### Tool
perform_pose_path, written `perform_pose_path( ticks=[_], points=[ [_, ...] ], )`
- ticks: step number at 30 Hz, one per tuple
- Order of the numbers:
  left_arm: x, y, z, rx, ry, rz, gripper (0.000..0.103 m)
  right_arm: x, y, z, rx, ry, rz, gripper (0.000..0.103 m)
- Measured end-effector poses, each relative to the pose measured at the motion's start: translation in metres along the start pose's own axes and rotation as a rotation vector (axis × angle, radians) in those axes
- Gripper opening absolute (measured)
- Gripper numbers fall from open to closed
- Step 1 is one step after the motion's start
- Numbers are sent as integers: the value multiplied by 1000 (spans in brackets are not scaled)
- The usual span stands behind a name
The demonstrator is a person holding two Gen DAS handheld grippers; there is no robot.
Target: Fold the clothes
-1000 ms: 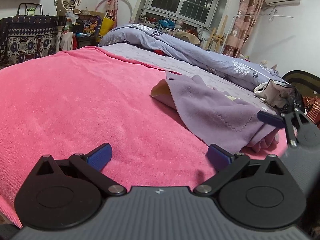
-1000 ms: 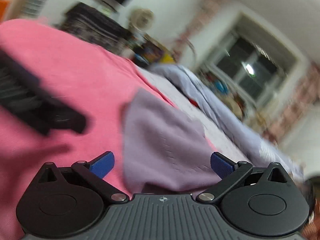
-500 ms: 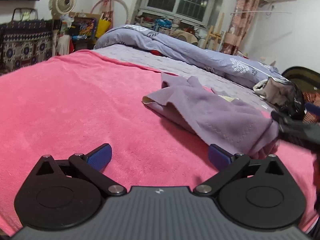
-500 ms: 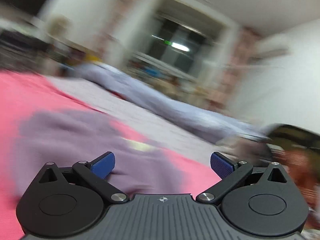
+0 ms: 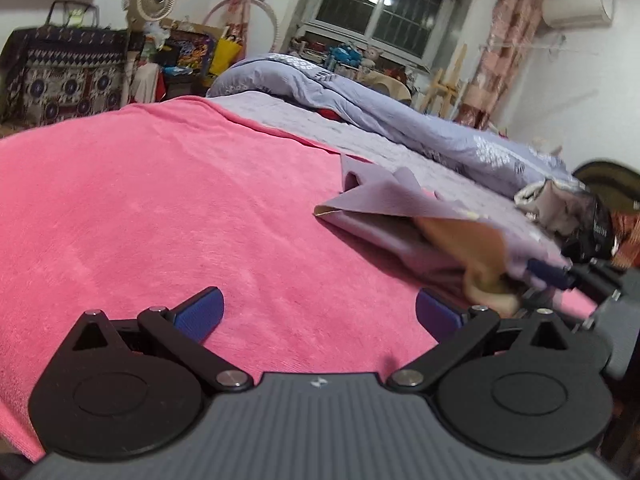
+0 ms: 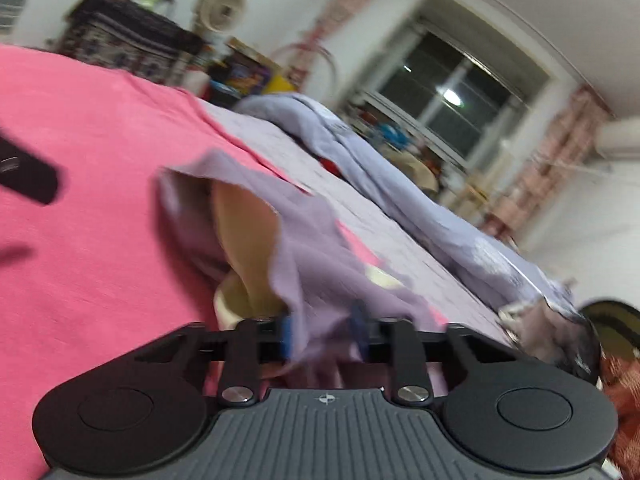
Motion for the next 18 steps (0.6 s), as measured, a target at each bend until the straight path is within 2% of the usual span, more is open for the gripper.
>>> perform_pose_path(
  ticks=[2,4,8,10,11,12,14,16,18],
  points=[
    [-1,6,2,2,-7,26,103,-1,15,0,38,-14,73,15],
    [-2,9,3,3,-12,38,103,-9,30,-14,87,2,124,20],
    [-3,13,5,18,-20,50,103,-18,22,-34,79,32,82,45],
    [-4,14,5,22,-22,57,103,-20,5,-38,56,52,19,52],
    [-5,15,5,23,-22,59,103,-22,-3,-40,44,61,-12,63],
    [-5,15,5,25,-23,62,103,-22,-13,-40,23,70,-48,71],
    [-5,16,4,27,-23,66,103,-18,-38,-36,-59,84,-128,73],
    [-5,16,3,24,-24,67,103,-19,-49,-27,-183,104,-188,73],
    [-5,14,2,19,-22,63,103,-23,-38,-23,-321,137,-156,80]
  ],
)
Point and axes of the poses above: each gripper's, at about its wrist camera, not at the fingertips, and z roughly the way its jaws point, y to its right, x to its top, the point moved 2 cm from there along z, roughly the way its jaws point, and after that the axes turned 9 degrees about -y, right-handed, at the moved point
